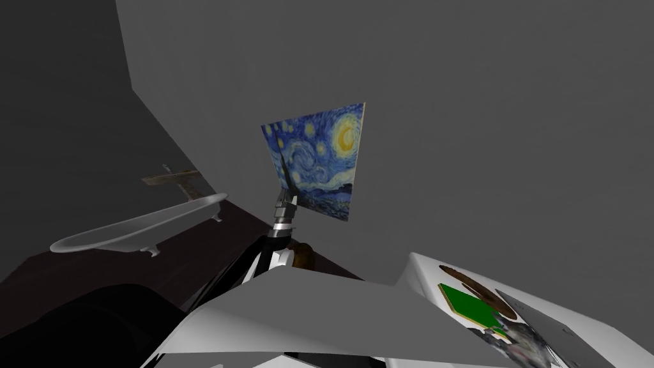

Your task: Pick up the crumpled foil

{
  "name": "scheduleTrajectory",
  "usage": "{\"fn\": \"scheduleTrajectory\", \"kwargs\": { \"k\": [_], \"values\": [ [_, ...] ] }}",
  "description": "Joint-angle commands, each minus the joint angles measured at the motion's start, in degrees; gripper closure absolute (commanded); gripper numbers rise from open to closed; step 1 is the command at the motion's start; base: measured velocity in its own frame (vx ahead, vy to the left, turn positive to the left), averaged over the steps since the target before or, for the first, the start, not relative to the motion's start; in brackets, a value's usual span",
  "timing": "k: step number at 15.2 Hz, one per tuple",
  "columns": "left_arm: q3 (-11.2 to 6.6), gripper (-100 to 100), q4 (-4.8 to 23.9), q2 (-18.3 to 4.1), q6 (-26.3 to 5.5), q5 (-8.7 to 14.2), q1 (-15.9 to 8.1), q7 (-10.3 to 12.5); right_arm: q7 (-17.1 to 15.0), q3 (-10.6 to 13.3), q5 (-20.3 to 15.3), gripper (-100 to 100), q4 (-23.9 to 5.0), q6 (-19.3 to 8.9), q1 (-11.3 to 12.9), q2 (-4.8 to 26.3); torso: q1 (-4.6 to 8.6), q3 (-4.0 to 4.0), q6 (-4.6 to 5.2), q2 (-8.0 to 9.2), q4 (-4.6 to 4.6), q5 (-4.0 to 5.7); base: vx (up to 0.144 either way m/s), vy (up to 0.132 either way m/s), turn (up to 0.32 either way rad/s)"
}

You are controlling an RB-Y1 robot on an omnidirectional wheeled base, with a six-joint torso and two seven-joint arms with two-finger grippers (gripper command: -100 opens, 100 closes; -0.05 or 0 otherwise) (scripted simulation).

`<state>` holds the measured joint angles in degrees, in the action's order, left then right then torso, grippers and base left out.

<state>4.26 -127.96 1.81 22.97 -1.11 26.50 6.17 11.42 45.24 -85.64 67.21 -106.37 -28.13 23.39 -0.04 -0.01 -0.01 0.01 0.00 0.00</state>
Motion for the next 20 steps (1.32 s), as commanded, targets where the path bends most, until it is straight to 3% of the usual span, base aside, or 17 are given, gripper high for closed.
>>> {"fn": "scheduleTrajectory", "kwargs": {
  "k": [1, 2, 4, 5, 7, 8, 10, 11, 16, 17, 20],
  "values": [
    [0.00, 0, 0.00, 0.00, 0.00, 0.00, 0.00, 0.00, -0.83, -0.80, 1.10, -100, -2.20, 2.45, 1.84, 1.05, 0.00, 0.00, 0.00, 0.00, 0.00, 0.00, -0.090, 0.050, -0.018],
    [0.00, 0, 0.00, 0.00, 0.00, 0.00, 0.00, 0.00, -2.01, -1.91, 2.69, -100, -3.93, 3.86, 3.89, 2.18, -0.09, 0.09, 0.01, 0.16, -0.03, -0.03, -0.103, 0.063, -0.040],
    [0.01, 0, 0.00, 0.01, 0.00, 0.00, -0.01, 0.00, -2.01, -1.91, 2.69, -100, -5.75, 5.55, 4.85, 2.18, -0.17, 0.22, -0.01, 0.37, -0.09, -0.06, -0.142, 0.072, 0.010],
    [0.01, 0, 0.00, 0.01, 0.00, 0.00, -0.02, 0.00, -3.20, -3.02, 4.28, -100, -7.47, 7.32, 7.03, 3.31, -0.12, 0.26, -0.02, 0.43, -0.11, -0.05, -0.166, 0.090, 0.080],
    [0.02, 0, 0.01, 0.01, 0.00, 0.00, -0.02, 0.00, -3.20, -3.02, 4.28, -100, -9.31, 8.66, 7.85, 3.31, -0.23, 0.30, -0.04, 0.49, -0.13, -0.06, -0.128, 0.111, 0.110],
    [0.01, 0, 0.01, 0.01, 0.00, 0.00, -0.02, 0.00, -4.39, -4.13, 5.86, -100, -11.39, 10.42, 10.15, 4.43, -0.24, 0.26, -0.03, 0.42, -0.12, -0.07, -0.108, 0.115, 0.053],
    [0.02, 0, 0.01, 0.01, 0.00, 0.00, -0.01, 0.00, -4.39, -4.13, 5.86, -100, -12.86, 11.76, 10.86, 4.43, -0.33, 0.21, -0.03, 0.33, -0.10, -0.08, -0.079, 0.129, 0.027],
    [0.01, 0, 0.00, 0.01, 0.00, 0.00, -0.01, 0.00, -5.58, -5.24, 7.45, -100, -14.81, 13.51, 12.96, 5.56, -0.31, 0.16, -0.02, 0.24, -0.08, -0.08, -0.050, 0.140, 0.046],
    [0.02, 0, 0.00, 0.02, 0.00, 0.00, -0.01, 0.00, -6.77, -6.36, 9.04, -100, -19.97, 17.96, 16.88, 6.69, -0.30, 0.06, -0.29, -0.01, -0.14, -0.11, -0.072, 0.121, 0.036],
    [0.01, 0, 0.00, 0.01, 0.00, 0.00, -0.01, 0.00, -7.96, -7.47, 10.63, -100, -22.07, 19.78, 18.93, 7.82, -0.20, 0.03, -0.28, -0.08, -0.13, -0.10, -0.107, 0.106, 0.044],
    [0.01, 0, 0.00, 0.01, 0.00, 0.00, -0.01, 0.00, -7.96, -7.47, 10.63, -100, -23.52, 21.06, 19.88, 7.82, -0.02, 0.03, -0.39, -0.14, -0.21, -0.19, -0.077, 0.067, 0.020]
  ]
}}
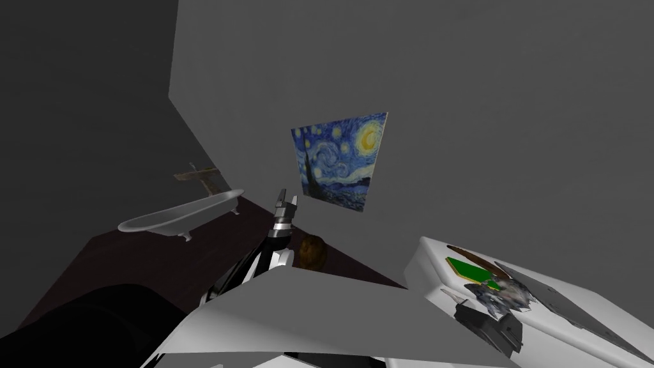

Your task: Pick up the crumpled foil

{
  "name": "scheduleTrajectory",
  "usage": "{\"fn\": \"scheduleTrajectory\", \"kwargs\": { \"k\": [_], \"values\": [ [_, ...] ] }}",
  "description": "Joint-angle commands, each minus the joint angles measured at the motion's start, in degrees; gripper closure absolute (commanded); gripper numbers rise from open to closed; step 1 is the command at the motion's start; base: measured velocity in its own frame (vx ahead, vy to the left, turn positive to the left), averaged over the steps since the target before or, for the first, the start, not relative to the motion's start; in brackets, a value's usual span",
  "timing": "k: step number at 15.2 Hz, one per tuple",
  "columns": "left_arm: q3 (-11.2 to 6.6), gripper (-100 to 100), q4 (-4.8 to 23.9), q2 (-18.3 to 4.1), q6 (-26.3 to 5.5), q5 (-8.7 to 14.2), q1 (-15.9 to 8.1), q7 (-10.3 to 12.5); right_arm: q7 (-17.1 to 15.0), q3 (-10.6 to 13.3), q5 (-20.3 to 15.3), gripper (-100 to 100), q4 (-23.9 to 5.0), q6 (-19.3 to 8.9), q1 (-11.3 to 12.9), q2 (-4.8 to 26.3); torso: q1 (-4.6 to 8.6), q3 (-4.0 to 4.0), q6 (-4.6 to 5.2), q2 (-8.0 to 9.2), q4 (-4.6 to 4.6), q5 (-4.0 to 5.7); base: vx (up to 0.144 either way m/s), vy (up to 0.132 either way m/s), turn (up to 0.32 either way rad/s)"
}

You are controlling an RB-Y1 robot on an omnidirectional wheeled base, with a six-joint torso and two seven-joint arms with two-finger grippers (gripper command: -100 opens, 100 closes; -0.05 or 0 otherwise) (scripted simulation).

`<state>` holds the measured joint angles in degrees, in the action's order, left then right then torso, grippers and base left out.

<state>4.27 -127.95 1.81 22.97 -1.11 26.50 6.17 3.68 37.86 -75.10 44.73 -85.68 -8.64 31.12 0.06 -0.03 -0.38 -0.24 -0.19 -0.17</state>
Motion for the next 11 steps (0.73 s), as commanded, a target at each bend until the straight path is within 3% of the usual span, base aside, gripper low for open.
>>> {"fn": "scheduleTrajectory", "kwargs": {
  "k": [1, 2, 5, 6, 8, 9, 11],
  "values": [
    [0.00, 0, 0.00, 0.00, 0.00, 0.00, 0.00, 0.00, -1.40, -1.20, 1.68, -100, -2.86, 2.86, 2.86, 1.22, 0.00, 0.00, 0.00, 0.00, 0.00, 0.00, -0.060, 0.059, 0.047],
    [0.00, 0, 0.00, 0.00, 0.00, 0.00, 0.00, 0.00, -1.40, -1.20, 1.68, -100, -4.32, 3.47, 3.40, 1.22, 0.05, -0.02, -0.07, -0.06, -0.03, -0.04, -0.092, 0.100, 0.038],
    [0.00, 0, 0.00, 0.00, 0.00, 0.00, 0.00, 0.00, -1.40, -1.20, 1.68, -100, -4.59, 3.47, 3.40, 1.22, 0.29, -0.10, -0.12, -0.26, -0.05, -0.10, -0.039, 0.047, 0.005],
    [0.00, 0, 0.00, 0.00, 0.00, 0.00, 0.00, 0.00, -2.59, -2.31, 3.27, -100, -6.48, 6.26, 5.90, 2.35, 0.40, -0.16, -0.12, -0.36, -0.03, -0.07, -0.042, 0.054, 0.050],
    [0.00, 0, 0.00, 0.00, 0.00, 0.00, 0.00, 0.00, -2.59, -2.31, 3.27, -100, -5.56, 6.57, 6.40, 2.35, 0.28, -0.14, -0.15, -0.30, -0.04, -0.09, -0.071, 0.075, 0.026],
    [0.00, 0, 0.00, 0.00, 0.00, 0.00, 0.00, 0.00, -2.59, -2.31, 3.27, -100, -7.30, 6.57, 6.40, 2.35, 0.28, -0.13, -0.19, -0.30, -0.05, -0.07, -0.047, 0.043, 0.002],
    [0.00, 0, 0.00, 0.00, 0.00, 0.00, 0.00, 0.00, -2.59, -2.31, 3.27, -100, -8.14, 6.57, 6.40, 2.35, 0.41, -0.18, -0.17, -0.40, -0.03, -0.05, -0.013, 0.016, 0.000]
  ]
}}
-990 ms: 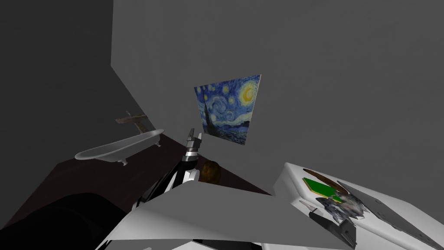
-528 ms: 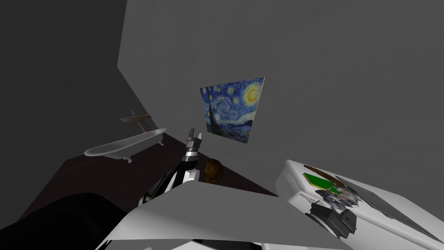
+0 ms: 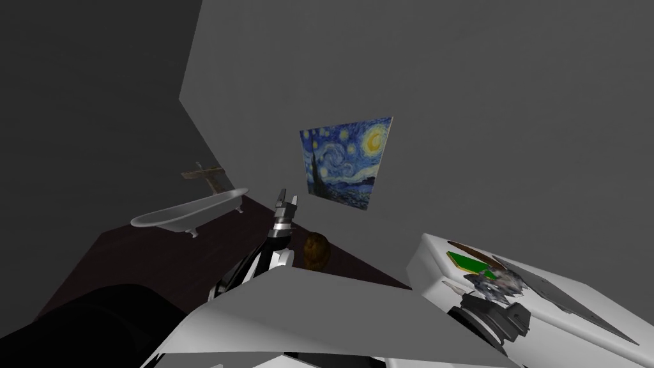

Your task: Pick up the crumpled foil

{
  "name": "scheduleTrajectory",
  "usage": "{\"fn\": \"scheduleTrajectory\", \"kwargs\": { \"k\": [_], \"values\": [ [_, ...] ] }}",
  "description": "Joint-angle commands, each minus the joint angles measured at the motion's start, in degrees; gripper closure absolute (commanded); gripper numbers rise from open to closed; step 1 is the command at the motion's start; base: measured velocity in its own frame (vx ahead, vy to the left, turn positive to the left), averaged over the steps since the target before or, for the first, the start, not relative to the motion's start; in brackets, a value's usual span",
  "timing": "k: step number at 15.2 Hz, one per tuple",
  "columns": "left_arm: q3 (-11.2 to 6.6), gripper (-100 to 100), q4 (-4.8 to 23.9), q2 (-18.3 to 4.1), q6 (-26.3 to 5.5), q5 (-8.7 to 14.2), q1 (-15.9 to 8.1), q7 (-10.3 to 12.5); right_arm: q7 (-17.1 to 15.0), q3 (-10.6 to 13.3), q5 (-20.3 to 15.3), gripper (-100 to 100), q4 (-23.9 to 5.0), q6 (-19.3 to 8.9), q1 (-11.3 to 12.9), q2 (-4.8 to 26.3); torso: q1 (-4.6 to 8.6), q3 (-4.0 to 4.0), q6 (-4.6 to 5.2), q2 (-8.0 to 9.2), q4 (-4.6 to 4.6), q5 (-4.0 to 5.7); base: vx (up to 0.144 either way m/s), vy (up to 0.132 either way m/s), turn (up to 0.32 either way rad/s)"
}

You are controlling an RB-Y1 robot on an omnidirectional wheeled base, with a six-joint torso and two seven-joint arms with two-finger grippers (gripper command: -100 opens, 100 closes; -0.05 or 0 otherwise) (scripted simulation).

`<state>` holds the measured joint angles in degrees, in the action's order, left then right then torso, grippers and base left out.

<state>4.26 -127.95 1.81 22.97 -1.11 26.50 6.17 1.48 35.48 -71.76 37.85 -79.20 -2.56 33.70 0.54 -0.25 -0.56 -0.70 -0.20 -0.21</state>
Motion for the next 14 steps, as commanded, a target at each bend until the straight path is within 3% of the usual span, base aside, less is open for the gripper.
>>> {"fn": "scheduleTrajectory", "kwargs": {
  "k": [1, 2, 3, 4, 8, 9, 11, 12, 14],
  "values": [
    [0.00, 0, 0.00, 0.00, 0.00, 0.00, 0.00, 0.00, -1.58, -1.04, 1.51, -100, -2.86, 2.86, 2.86, 0.90, 0.00, 0.00, 0.00, 0.00, 0.00, 0.00, -0.048, 0.047, 0.039],
    [0.00, 0, 0.00, 0.00, 0.00, 0.00, -0.01, 0.00, -1.58, -1.04, 1.51, -100, -4.04, 3.19, 3.33, 0.90, -0.06, 0.02, -0.03, 0.04, -0.01, -0.01, -0.076, 0.081, 0.054],
    [0.01, 0, 0.00, 0.01, 0.00, 0.00, -0.01, 0.00, -1.63, -0.53, 0.82, -100, -3.59, 1.79, 2.33, 0.20, -0.16, 0.05, -0.03, 0.11, -0.02, -0.03, -0.042, 0.048, 0.015],
    [0.00, 0, 0.00, 0.00, 0.00, 0.00, 0.00, 0.00, -2.16, -0.58, 0.88, 100, -4.29, 2.26, 2.65, 0.19, -0.13, 0.05, 0.00, 0.09, -0.02, -0.02, -0.014, 0.018, 0.001],
    [0.00, 0, 0.00, 0.00, 0.00, 0.00, 0.00, 0.00, -2.23, -0.54, 0.90, 100, -4.21, 2.43, 2.60, 0.09, -0.04, -0.01, 0.01, -0.03, -0.01, -0.10, -0.002, 0.003, 0.000],
    [0.00, 0, 0.00, 0.00, 0.00, 0.00, 0.00, 0.00, -0.39, 0.07, -0.07, 100, -1.34, 0.09, 0.32, -0.23, -0.04, -0.02, 0.01, -0.05, -0.01, -0.10, 0.045, -0.041, -0.046],
    [-0.01, 0, 0.00, -0.01, 0.00, 0.00, 0.01, 0.00, -0.39, 0.07, -0.07, 100, -1.26, 0.09, 0.32, -0.23, 0.15, -0.13, 0.05, -0.24, 0.03, -0.10, 0.067, -0.064, -0.036],
    [-0.01, 0, 0.00, -0.01, 0.00, 0.00, 0.01, 0.00, 0.80, 1.18, -1.66, 100, 0.28, -2.14, -1.90, -1.36, 0.17, -0.15, 0.03, -0.29, 0.04, -0.11, 0.080, -0.110, -0.045],
    [-0.02, 0, 0.00, -0.02, 0.00, 0.00, 0.02, 0.00, 0.80, 1.18, -1.66, 100, 2.29, -3.01, -2.69, -1.36, 0.36, -0.23, 0.09, -0.41, 0.08, -0.08, 0.093, -0.110, -0.028]
  ]
}}
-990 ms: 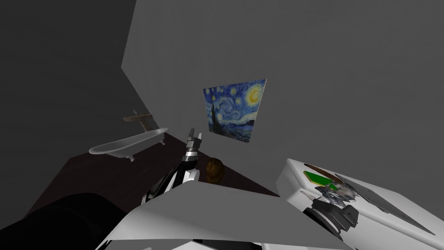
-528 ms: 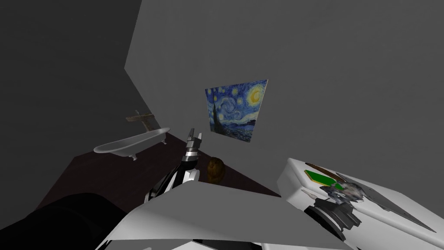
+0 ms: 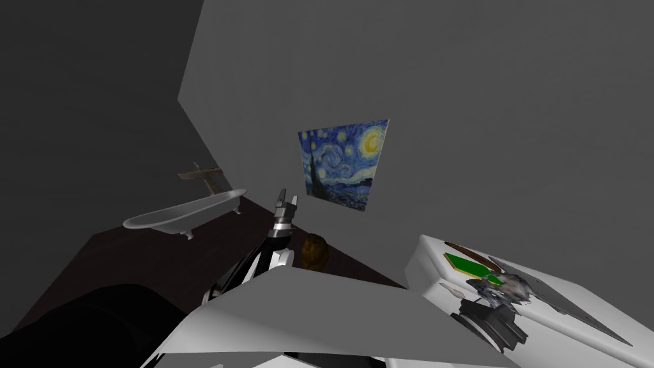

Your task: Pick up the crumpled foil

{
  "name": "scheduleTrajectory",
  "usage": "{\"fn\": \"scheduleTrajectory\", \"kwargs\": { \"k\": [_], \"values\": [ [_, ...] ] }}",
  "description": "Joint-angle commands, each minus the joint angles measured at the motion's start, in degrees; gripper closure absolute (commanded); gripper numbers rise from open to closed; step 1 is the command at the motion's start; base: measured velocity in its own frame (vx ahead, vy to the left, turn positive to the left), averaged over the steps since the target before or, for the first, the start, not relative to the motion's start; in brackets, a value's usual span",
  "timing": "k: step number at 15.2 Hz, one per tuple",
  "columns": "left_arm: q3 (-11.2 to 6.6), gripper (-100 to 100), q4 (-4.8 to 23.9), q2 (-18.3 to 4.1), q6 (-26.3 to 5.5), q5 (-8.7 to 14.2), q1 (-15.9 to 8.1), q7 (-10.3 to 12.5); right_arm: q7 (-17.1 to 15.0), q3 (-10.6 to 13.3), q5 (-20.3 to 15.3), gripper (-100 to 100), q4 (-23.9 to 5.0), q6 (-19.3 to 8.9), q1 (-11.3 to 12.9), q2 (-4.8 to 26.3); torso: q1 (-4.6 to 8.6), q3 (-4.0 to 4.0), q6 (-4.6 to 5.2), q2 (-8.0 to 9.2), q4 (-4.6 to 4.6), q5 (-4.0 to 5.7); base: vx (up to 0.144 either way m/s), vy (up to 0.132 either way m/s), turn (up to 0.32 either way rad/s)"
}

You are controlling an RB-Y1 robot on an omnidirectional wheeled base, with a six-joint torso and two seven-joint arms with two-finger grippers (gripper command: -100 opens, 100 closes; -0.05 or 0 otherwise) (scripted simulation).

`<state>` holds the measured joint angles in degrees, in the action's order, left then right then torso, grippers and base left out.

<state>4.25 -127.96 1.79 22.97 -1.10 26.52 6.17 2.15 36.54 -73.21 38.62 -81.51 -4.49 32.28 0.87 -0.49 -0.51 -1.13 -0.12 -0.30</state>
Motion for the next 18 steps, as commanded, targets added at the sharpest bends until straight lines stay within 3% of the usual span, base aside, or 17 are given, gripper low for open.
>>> {"fn": "scheduleTrajectory", "kwargs": {
  "k": [1, 3, 4, 6, 7, 9, 10, 11, 13, 14, 17, 18],
  "values": [
    [0.00, 0, 0.00, 0.00, 0.00, 0.00, 0.00, 0.00, 1.32, 1.23, -1.80, 100, 2.86, -2.86, -2.86, -1.07, 0.00, 0.00, 0.00, 0.00, 0.00, 0.00, 0.098, -0.120, -0.041],
    [0.00, 0, 0.00, 0.00, 0.00, 0.00, 0.00, 0.00, 1.32, 1.23, -1.80, 100, 5.07, -3.80, -3.76, -1.07, 0.02, -0.04, 0.01, -0.07, 0.01, 0.01, 0.093, -0.092, -0.028],
    [0.00, 0, 0.00, 0.00, 0.00, 0.00, 0.00, 0.00, 2.51, 2.34, -3.39, 100, 6.76, -5.78, -5.96, -2.20, -0.07, -0.02, -0.01, -0.03, 0.00, -0.03, 0.089, -0.098, -0.038],
    [0.00, 0, 0.00, 0.00, 0.00, 0.00, 0.00, 0.00, 2.51, 2.34, -3.39, 100, 8.63, -6.90, -6.77, -2.20, -0.04, -0.03, 0.04, -0.05, 0.02, -0.04, 0.097, -0.105, -0.033],
    [0.00, 0, 0.00, 0.00, 0.00, 0.00, 0.00, 0.00, 3.70, 3.46, -4.98, 100, 10.29, -8.95, -9.18, -3.33, -0.08, -0.01, 0.00, -0.03, -0.01, -0.08, 0.096, -0.097, -0.043],
    [0.00, 0, 0.00, 0.00, 0.00, 0.00, 0.00, 0.00, 3.70, 3.46, -4.98, 100, 12.18, -10.00, -9.77, -3.33, -0.11, -0.01, 0.04, -0.02, 0.00, -0.11, 0.085, -0.091, -0.034],
    [0.00, 0, 0.00, 0.00, 0.00, 0.00, 0.00, 0.00, 4.88, 4.57, -6.57, 100, 14.17, -11.92, -12.20, -4.46, -0.17, 0.01, -0.01, 0.01, -0.02, -0.12, 0.099, -0.090, -0.036],
    [0.00, 0, 0.00, 0.00, 0.00, 0.00, 0.00, 0.00, 4.88, 4.57, -6.57, 100, 15.53, -12.88, -12.78, -4.46, -0.20, 0.00, 0.01, -0.02, -0.01, -0.12, 0.072, -0.095, 0.021],
    [0.00, 0, 0.00, 0.00, 0.00, 0.00, 0.00, 0.00, 4.88, 4.57, -6.57, 100, 15.73, -13.10, -12.78, -4.46, -0.22, 0.04, -0.02, 0.07, -0.03, -0.11, 0.033, -0.057, 0.003],
    [0.01, 0, 0.00, 0.01, 0.00, 0.00, -0.01, 0.00, 6.07, 5.68, -8.16, 100, 17.63, -15.45, -15.20, -5.59, -0.28, 0.08, -0.04, 0.13, -0.05, -0.12, 0.051, -0.064, -0.001],
    [0.00, 0, 0.00, 0.00, 0.00, 0.00, 0.00, 0.00, 6.07, 5.68, -8.16, 100, 19.29, -16.20, -15.79, -5.59, -0.18, 0.06, -0.02, 0.09, -0.04, -0.11, 0.050, -0.071, -0.019],
    [0.00, 0, 0.00, 0.01, 0.00, 0.00, -0.01, 0.00, 7.26, 6.79, -9.74, 100, 20.79, -18.81, -18.31, -6.72, -0.21, 0.07, -0.05, 0.10, -0.05, -0.11, 0.074, -0.086, -0.077]
  ]
}}
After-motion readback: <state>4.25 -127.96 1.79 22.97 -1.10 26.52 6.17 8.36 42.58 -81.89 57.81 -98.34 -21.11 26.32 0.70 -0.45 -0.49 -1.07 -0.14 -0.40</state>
